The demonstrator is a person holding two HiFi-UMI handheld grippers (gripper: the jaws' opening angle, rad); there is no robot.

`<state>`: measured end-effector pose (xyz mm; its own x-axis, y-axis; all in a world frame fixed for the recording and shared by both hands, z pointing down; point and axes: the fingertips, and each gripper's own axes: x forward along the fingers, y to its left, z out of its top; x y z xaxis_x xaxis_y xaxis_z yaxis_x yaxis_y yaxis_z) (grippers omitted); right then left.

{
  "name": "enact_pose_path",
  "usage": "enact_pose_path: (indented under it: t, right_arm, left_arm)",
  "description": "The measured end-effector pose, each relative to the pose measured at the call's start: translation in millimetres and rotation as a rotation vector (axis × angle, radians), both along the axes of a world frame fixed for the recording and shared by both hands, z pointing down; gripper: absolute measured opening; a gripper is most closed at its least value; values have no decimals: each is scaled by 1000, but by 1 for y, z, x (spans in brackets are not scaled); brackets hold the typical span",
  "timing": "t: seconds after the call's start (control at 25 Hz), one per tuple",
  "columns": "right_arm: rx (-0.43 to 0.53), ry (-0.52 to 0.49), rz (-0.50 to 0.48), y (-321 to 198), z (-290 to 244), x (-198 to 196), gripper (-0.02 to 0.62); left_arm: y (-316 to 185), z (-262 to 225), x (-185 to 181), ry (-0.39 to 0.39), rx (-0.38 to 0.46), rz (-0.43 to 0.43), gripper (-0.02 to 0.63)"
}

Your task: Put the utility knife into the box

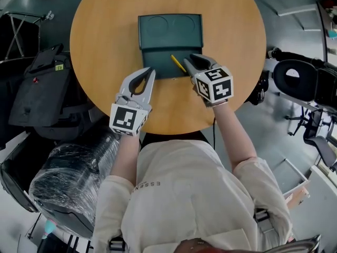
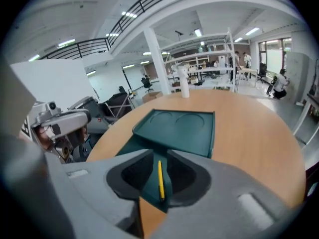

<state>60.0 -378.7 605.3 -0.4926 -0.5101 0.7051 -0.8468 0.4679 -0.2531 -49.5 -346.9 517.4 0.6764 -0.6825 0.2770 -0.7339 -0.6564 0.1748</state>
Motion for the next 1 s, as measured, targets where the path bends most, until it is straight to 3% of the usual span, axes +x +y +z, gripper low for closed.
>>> enact_pose_path:
  t: [0.12, 0.24, 0.4, 0.48, 0.68, 0.88, 1.0]
  right_arm:
    - [132, -57, 29, -6, -48, 5, -9]
    - [315, -105, 33, 0, -109, 16, -9]
    - [623, -173, 33, 17, -198, 27, -9]
    - [713, -180, 19, 37, -226, 30, -9]
    - [815, -191, -18, 76, -258, 34, -9]
    - [817, -184, -63, 114, -254, 25, -9]
    - [808, -194, -75, 135, -250, 18, -9]
  left_arm:
    - [-3, -26, 0, 1, 52, -8, 17]
    - [1, -58, 4, 19, 123, -12, 17]
    - [8, -124, -2, 49, 287, -5, 17]
    - [20, -148, -9, 43, 341, -21, 17]
    - [45, -173, -8, 77, 391, -44, 17]
    - [79, -169, -4, 85, 368, -69, 17]
    - [101, -178, -11, 143, 367, -84, 17]
